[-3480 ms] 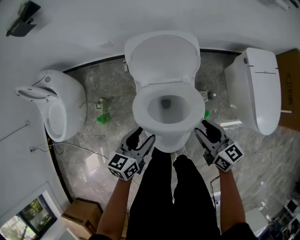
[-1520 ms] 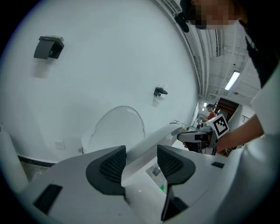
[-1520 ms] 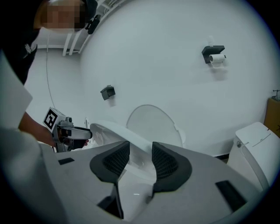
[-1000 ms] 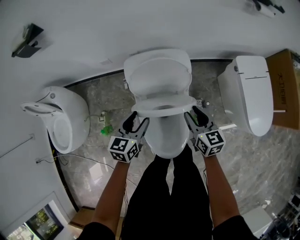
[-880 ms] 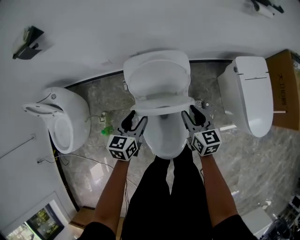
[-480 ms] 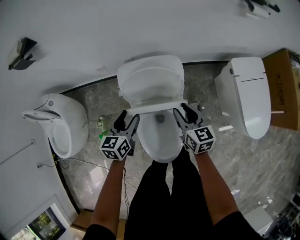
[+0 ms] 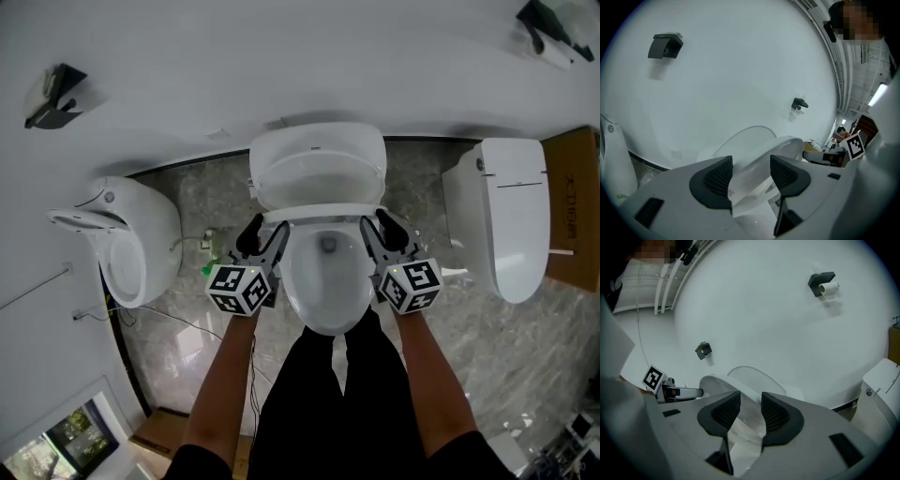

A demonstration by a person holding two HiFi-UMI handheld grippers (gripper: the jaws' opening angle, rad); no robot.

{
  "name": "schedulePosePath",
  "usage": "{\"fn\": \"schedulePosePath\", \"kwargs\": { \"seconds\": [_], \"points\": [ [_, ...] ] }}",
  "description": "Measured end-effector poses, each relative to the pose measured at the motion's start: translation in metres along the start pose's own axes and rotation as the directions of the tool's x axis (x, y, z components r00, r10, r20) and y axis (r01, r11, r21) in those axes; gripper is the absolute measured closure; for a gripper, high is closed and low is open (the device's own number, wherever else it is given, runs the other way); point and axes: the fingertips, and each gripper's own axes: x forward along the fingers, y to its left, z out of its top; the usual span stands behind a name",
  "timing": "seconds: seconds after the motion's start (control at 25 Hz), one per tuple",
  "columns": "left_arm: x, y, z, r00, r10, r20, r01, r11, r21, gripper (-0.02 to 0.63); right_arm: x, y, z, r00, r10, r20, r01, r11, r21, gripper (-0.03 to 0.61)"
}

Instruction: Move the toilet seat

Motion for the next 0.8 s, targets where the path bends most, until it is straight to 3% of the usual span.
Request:
{"fn": "schedulePosePath", "kwargs": {
  "seconds": [0.6,0.8],
  "points": [
    [0.033,0.02,0.02,0.999,0.028,0.023,-0.027,0.999,-0.046,0.359,0.033,-0.02,0.017,1.0,-0.01,0.004,0.009,0.998,0.06,0.434],
    [0.043,0.025,0.025,0.999,0.039,0.018,-0.038,0.999,-0.027,0.36,0.044,-0.025,0.022,1.0,-0.011,-0.011,0.012,0.998,0.058,0.436]
  ]
}}
